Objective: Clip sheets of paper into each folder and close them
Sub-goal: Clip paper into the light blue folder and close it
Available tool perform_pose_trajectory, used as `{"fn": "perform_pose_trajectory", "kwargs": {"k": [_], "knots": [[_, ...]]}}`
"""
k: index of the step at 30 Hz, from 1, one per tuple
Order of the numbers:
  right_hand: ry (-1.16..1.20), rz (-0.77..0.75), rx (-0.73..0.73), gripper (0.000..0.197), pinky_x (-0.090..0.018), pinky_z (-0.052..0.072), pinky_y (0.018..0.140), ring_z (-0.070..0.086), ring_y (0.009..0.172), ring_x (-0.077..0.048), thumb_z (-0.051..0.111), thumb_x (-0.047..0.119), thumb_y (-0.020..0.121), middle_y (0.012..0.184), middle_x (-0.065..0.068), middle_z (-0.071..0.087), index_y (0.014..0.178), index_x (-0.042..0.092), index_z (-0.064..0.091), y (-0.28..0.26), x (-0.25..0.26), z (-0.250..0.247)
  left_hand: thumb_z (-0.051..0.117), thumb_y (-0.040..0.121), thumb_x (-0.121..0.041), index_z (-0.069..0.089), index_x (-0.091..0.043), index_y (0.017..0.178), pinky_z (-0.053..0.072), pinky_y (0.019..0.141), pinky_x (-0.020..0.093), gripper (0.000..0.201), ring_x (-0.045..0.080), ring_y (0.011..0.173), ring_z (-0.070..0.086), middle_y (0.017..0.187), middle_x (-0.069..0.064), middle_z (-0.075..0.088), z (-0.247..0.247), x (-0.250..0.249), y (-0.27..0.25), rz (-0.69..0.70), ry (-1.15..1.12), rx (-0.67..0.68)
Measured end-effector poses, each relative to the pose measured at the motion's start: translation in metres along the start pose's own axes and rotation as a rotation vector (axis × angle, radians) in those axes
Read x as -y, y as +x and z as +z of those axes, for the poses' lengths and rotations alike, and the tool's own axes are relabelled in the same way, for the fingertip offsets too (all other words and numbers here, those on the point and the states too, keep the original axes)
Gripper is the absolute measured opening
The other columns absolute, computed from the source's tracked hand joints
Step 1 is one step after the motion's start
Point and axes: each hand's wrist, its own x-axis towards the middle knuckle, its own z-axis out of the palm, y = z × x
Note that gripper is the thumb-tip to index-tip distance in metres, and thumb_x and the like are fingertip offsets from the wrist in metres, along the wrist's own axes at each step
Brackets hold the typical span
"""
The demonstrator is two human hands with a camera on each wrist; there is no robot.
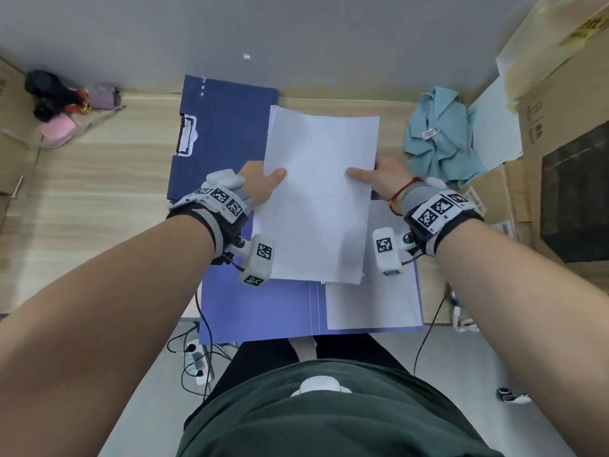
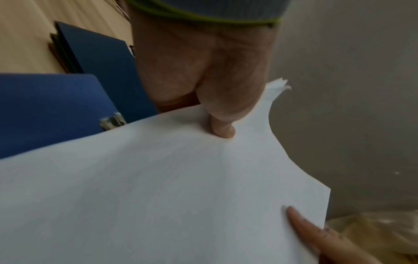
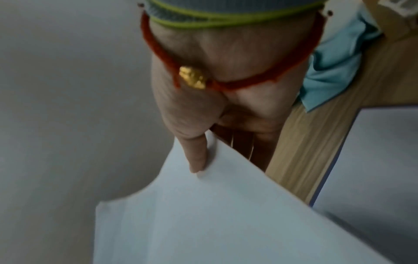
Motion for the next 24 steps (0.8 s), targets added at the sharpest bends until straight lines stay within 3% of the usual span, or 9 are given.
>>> {"fn": "perform_pose_trajectory", "kwargs": {"k": [3,5,6,8,11,14,18,21,24], "knots": [[0.050,0.025,-0.073,0.010,-0.039,0.058,0.075,0.069,0.082,-0.023,0.069,0.016,0.089,0.099,-0.008,0.071,0.099,0.014,0.068,0.012,0.006,0.024,0.056,0.093,-0.049,0.066,-0.002,0.112,0.052,0.086,0.048,0.052,0.040,0.099,0.066,0.112,0.020,0.069,-0.014,0.036,-0.002,-0.059,0.002,0.120],[-0.016,0.051,-0.072,0.015,-0.045,0.058,0.083,0.070,0.089,-0.029,0.069,0.019,0.087,0.103,-0.010,0.072,0.101,0.014,0.069,0.021,0.003,0.044,0.060,0.076,-0.064,0.067,-0.003,0.112,0.054,0.084,0.046,0.071,0.038,0.097,0.068,0.114,0.020,0.069,-0.019,0.059,-0.002,-0.140,-0.050,0.165],[-0.068,0.068,-0.076,0.019,-0.046,0.058,0.084,0.071,0.091,-0.030,0.070,0.021,0.086,0.104,-0.010,0.072,0.103,0.014,0.069,0.025,-0.002,0.054,0.060,0.072,-0.066,0.066,-0.002,0.114,0.055,0.090,0.048,0.077,0.038,0.100,0.067,0.115,0.019,0.069,-0.020,0.071,-0.001,-0.166,-0.087,0.164],[-0.150,0.090,-0.061,0.020,-0.040,0.059,0.078,0.070,0.087,-0.026,0.069,0.023,0.086,0.101,-0.008,0.072,0.104,0.014,0.069,0.026,-0.010,0.072,0.061,0.087,-0.055,0.066,0.001,0.109,0.051,0.096,0.051,0.061,0.038,0.103,0.066,0.108,0.016,0.069,-0.020,0.080,-0.002,-0.147,-0.127,0.107],[-0.210,0.151,-0.024,0.025,-0.040,0.061,0.073,0.070,0.083,-0.024,0.070,0.021,0.086,0.100,-0.008,0.071,0.106,0.007,0.066,0.031,-0.029,0.102,0.054,0.098,-0.041,0.064,-0.002,0.086,0.049,0.084,0.041,0.042,0.034,0.088,0.063,0.084,0.013,0.063,-0.021,0.103,0.003,-0.111,-0.075,0.034],[-0.358,0.207,0.039,0.018,-0.033,0.054,0.062,0.063,0.071,-0.025,0.071,0.021,0.082,0.083,-0.004,0.064,0.094,0.009,0.065,0.036,-0.045,0.129,0.054,0.099,-0.038,0.062,-0.003,0.116,0.050,0.089,0.042,0.040,0.035,0.096,0.063,0.104,0.017,0.067,-0.022,0.134,0.004,-0.160,-0.012,0.067],[-0.501,0.154,-0.044,0.030,-0.024,0.044,0.074,0.059,0.085,-0.019,0.071,0.019,0.078,0.095,0.000,0.063,0.108,0.018,0.066,0.047,-0.053,0.148,0.050,0.099,-0.040,0.059,0.001,0.119,0.048,0.092,0.045,0.046,0.038,0.101,0.062,0.118,0.019,0.065,-0.016,0.168,0.001,-0.285,0.071,0.125],[-0.529,0.093,-0.111,0.025,-0.021,0.041,0.072,0.058,0.085,-0.016,0.073,0.024,0.077,0.092,0.003,0.063,0.100,0.021,0.066,0.057,-0.043,0.166,0.048,0.098,-0.047,0.052,0.002,0.129,0.047,0.099,0.046,0.058,0.039,0.112,0.058,0.129,0.019,0.058,-0.010,0.189,0.003,-0.386,0.096,0.136],[-0.555,0.045,-0.045,0.008,-0.021,0.041,0.064,0.057,0.072,-0.014,0.073,0.030,0.078,0.076,0.006,0.063,0.081,0.024,0.067,0.060,-0.028,0.184,0.049,0.098,-0.047,0.041,-0.001,0.142,0.043,0.104,0.050,0.065,0.039,0.124,0.052,0.141,0.019,0.050,-0.003,0.200,0.004,-0.435,0.039,0.133]]}}
